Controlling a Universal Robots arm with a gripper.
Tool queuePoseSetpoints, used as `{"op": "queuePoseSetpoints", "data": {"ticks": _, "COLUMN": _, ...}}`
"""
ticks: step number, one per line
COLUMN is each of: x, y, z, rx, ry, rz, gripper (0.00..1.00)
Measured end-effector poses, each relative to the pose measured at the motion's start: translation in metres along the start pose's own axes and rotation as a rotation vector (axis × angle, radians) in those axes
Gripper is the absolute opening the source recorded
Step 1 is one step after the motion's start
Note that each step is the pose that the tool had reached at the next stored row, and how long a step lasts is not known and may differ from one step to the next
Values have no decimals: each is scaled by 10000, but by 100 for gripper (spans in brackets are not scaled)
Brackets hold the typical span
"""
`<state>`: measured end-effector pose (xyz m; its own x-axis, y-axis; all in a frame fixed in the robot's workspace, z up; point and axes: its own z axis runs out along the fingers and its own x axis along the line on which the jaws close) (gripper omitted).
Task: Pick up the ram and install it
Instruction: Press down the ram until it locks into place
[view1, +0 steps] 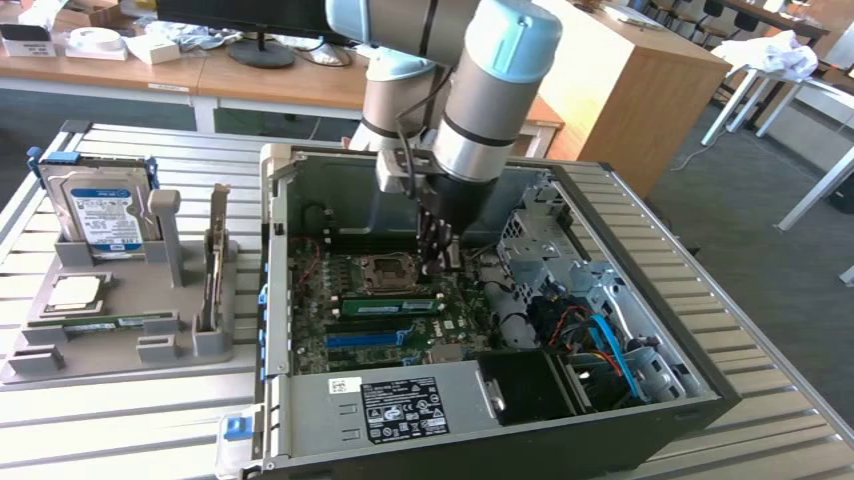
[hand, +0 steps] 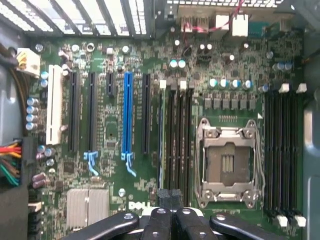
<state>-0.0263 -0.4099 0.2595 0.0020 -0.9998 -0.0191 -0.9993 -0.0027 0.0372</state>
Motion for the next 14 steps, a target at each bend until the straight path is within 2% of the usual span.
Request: {"op": "queuePoseSetpoints", "data": {"ticks": 14, "x": -6, "y": 369, "z": 15, "rx": 5, "ry": 1, "rz": -1, "gripper": 10}}
